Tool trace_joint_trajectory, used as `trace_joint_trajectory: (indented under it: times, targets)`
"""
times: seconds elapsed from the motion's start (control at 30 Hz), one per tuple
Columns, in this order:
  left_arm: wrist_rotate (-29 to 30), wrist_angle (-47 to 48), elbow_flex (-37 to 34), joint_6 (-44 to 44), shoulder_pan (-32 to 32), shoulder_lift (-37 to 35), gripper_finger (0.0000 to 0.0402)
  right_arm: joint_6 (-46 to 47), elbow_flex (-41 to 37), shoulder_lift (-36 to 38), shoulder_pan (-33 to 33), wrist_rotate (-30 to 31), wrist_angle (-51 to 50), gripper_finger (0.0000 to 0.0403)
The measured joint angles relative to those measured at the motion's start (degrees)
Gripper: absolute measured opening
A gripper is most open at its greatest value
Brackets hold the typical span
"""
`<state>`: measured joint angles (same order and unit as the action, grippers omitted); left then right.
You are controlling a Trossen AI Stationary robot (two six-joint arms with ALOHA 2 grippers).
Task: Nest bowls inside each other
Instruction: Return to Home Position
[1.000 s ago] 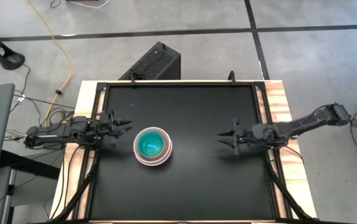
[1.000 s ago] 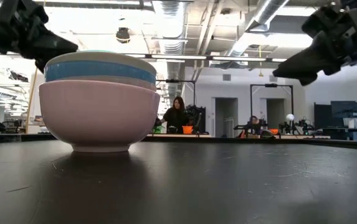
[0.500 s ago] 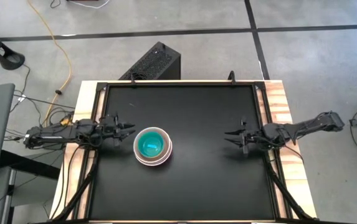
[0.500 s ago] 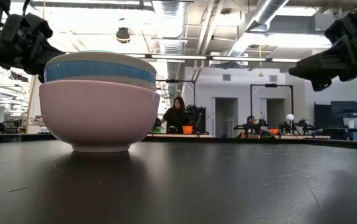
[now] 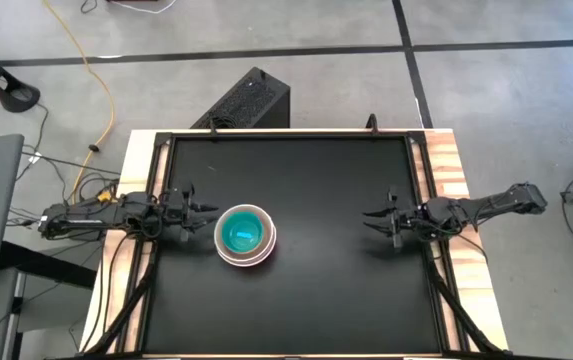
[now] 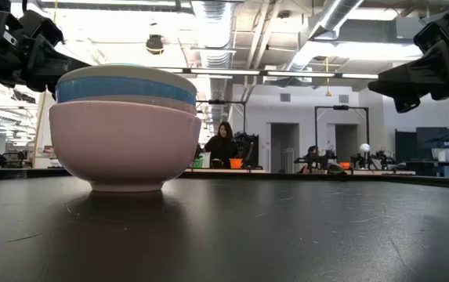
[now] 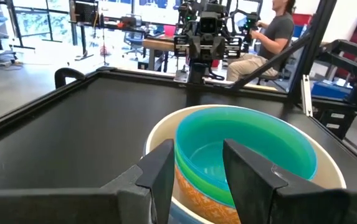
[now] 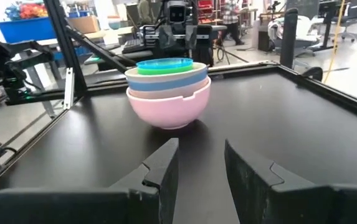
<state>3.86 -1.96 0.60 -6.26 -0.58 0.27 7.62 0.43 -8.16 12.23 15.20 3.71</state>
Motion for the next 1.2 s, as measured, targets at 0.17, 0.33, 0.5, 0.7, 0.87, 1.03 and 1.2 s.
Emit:
trace_joint_trajectory:
  times: [0.17, 0.33, 0.5, 0.7, 0.87, 1.03, 1.2]
  targets:
    - [-0.09, -0.02, -0.02, 1.05, 0.0, 0.0, 0.0125, -0.15, -0.02, -0.02, -0.02, 2.69, 0.11, 0.0145]
    - [-0.09, -0.07, -0.04, 1.04, 0.0, 0.0, 0.0125, -0.15, -0.03, -0.04, -0.02, 2.56, 0.08, 0.0145]
    - [-0.09, -0.09, -0.07, 1.03, 0.0, 0.0, 0.0125, -0.15, -0.05, -0.04, -0.02, 2.58, 0.04, 0.0145]
    - [-0.09, -0.11, -0.09, 1.05, 0.0, 0.0, 0.0125, -0.15, -0.07, -0.04, -0.01, 2.58, -0.02, 0.0145]
    - [-0.09, -0.11, -0.13, 1.05, 0.0, 0.0, 0.0125, -0.13, -0.09, -0.04, -0.02, 2.6, -0.04, 0.0145]
    - [-0.09, -0.11, -0.15, 1.05, 0.0, 0.0, 0.0125, -0.13, -0.09, -0.04, -0.02, 2.63, -0.04, 0.0145]
    - [-0.09, -0.11, -0.17, 1.05, 0.0, 0.0, 0.0125, -0.12, -0.09, -0.04, 0.0, 2.66, -0.05, 0.0145]
